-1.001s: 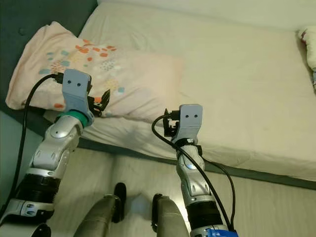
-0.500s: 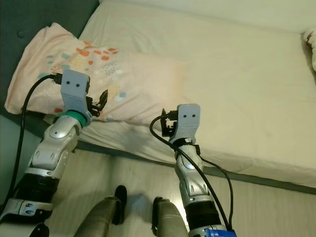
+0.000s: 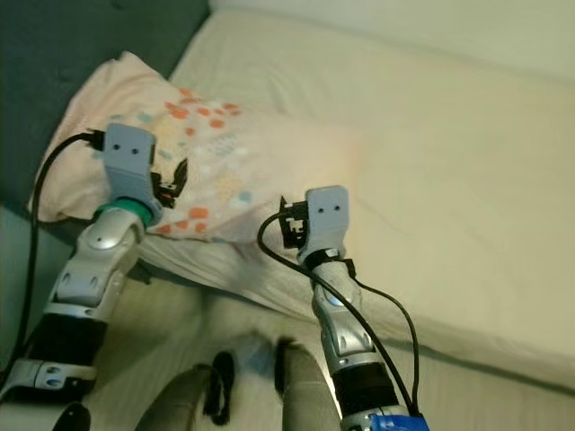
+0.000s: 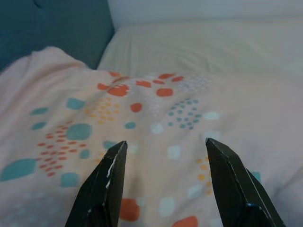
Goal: Clean up the room
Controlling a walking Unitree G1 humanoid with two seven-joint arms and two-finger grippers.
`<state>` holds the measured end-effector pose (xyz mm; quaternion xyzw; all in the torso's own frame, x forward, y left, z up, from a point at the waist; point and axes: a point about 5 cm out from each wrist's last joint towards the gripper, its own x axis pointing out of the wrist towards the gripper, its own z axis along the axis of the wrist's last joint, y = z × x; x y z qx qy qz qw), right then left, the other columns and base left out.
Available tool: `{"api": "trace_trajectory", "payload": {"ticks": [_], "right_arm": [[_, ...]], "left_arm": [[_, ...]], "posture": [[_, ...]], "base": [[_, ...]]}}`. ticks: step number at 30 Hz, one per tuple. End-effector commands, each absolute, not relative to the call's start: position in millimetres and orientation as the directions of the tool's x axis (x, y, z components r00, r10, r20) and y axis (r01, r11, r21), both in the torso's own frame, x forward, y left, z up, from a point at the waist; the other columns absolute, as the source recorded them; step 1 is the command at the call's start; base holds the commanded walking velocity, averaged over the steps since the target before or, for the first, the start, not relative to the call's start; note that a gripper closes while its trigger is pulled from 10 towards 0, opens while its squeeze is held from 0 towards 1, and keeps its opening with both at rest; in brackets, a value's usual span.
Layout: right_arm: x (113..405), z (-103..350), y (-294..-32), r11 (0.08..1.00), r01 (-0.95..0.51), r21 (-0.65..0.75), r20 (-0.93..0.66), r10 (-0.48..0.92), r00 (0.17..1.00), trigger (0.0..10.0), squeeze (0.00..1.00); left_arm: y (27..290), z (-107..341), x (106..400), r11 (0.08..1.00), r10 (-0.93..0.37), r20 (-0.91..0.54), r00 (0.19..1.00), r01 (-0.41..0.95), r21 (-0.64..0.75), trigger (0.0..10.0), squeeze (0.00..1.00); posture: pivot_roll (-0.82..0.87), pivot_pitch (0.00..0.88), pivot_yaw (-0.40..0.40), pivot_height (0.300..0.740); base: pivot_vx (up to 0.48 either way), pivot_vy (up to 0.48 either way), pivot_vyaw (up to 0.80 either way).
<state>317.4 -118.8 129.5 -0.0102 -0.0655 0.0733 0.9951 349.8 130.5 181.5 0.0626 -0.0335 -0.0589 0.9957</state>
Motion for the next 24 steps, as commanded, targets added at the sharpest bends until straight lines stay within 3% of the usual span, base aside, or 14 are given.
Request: {"api": "trace_trajectory", "payload": {"ticks": [1, 24], "right_arm": [[313.8, 122.8, -120.9, 0.990, -0.139, -0.009, 0.111, 0.140, 0.984, 10.0, 0.00], [315.3, 118.1, -125.3, 0.986, -0.113, 0.119, 0.080, 0.104, 0.991, 10.0, 0.00]], "left_arm": [[131.2, 175.0, 348.4, 0.985, -0.122, 0.038, 0.992, 0.116, 0.127, 10.0, 0.00], [127.2, 177.7, 349.0, 0.986, -0.143, 0.055, 0.988, 0.137, 0.095, 10.0, 0.00]], "posture": [[-0.07, 0.247, 0.059, 0.740], [-0.07, 0.238, 0.064, 0.740]], "base": [[0.000, 0.000, 0.00], [0.000, 0.000, 0.00]]}}
